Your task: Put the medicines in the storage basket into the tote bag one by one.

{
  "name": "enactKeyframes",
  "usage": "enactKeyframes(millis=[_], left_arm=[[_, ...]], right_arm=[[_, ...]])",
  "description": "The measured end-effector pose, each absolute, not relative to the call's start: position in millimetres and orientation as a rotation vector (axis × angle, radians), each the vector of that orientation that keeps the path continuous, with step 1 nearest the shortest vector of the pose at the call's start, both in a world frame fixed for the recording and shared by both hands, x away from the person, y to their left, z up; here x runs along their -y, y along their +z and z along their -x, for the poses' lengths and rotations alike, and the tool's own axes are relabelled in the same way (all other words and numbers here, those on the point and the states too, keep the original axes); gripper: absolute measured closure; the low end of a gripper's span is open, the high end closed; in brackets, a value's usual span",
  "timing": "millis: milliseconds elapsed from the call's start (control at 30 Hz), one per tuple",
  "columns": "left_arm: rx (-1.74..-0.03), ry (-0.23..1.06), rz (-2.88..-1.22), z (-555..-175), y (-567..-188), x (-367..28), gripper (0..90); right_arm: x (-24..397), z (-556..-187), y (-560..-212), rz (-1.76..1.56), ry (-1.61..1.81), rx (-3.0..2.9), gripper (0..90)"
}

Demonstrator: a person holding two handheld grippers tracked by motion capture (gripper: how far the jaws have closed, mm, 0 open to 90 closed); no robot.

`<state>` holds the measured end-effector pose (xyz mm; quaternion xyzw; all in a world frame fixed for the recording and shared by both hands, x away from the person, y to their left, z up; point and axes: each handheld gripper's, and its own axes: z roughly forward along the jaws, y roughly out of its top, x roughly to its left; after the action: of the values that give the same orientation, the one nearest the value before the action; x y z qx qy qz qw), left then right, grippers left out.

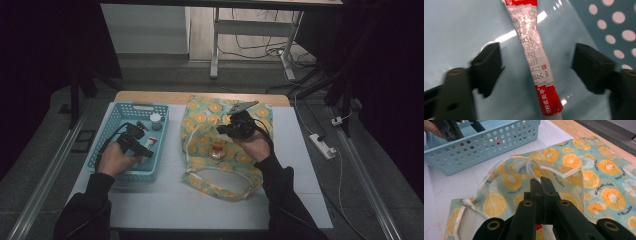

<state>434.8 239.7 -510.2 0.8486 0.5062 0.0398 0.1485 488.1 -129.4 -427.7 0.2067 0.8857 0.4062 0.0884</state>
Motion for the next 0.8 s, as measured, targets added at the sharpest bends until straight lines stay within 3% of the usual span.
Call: enactKeyframes(millis=[467,800], left_arm=[[-1.527,0.065,-2.395,-437.9,-510.4,-244.5,70.9],[-1.587,0.039,-2.359,-440.3,-509.0,-245.0,72.3]], right_arm=[[129.6,-488.4,-427.8,-0.617,1.210,-2.635,89.6],[130.2,-488.8,-427.6,-0.618,1.212,-2.633,89.6]])
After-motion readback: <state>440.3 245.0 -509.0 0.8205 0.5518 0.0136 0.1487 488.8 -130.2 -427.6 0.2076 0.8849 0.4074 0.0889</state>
